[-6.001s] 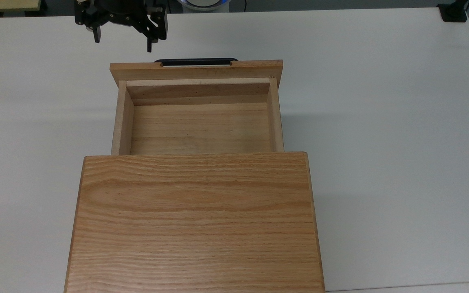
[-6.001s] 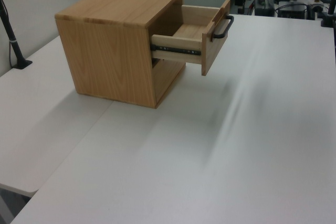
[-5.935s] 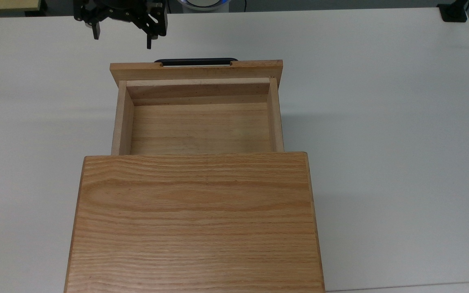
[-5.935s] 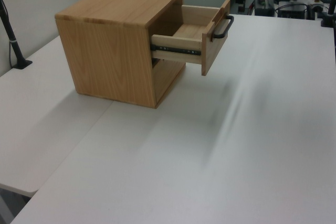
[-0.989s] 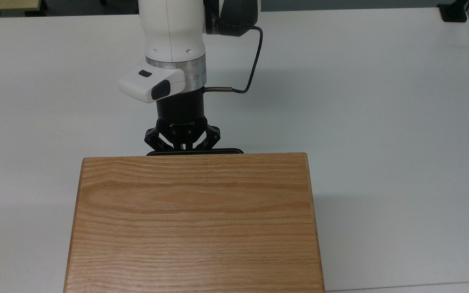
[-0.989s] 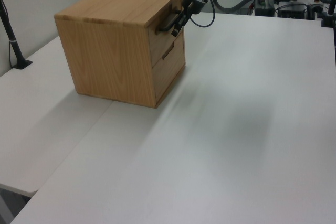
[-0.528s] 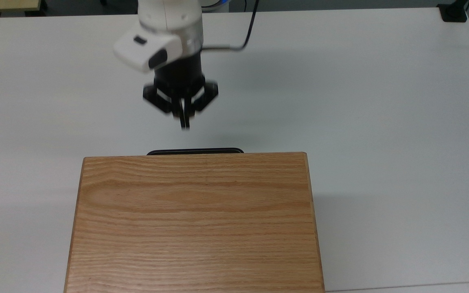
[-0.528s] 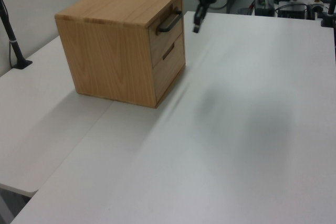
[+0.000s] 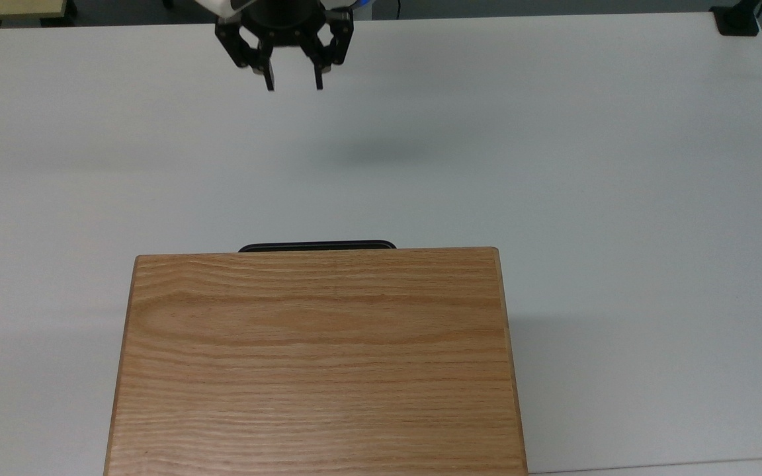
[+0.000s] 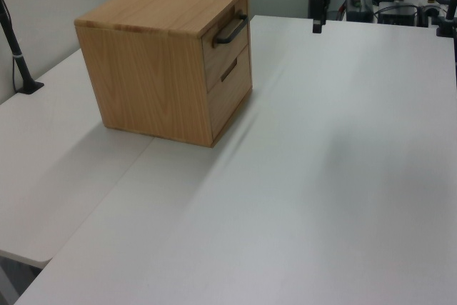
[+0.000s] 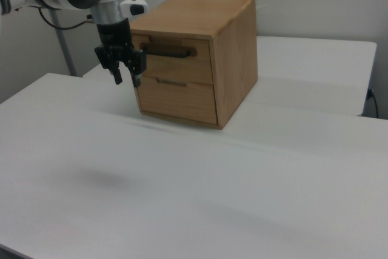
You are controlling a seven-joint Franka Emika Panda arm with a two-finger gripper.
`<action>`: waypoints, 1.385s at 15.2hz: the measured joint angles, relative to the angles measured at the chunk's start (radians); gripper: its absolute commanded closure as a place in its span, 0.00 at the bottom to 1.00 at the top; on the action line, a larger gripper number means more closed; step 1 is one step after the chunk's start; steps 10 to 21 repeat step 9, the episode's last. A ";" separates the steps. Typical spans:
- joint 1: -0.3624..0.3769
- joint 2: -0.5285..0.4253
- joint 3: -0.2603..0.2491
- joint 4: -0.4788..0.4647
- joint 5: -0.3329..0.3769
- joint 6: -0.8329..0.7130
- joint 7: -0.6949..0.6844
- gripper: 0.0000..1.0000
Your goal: Close the drawer by sliding it
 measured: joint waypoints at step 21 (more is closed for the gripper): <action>0.017 -0.072 -0.004 -0.088 -0.018 -0.009 0.100 0.00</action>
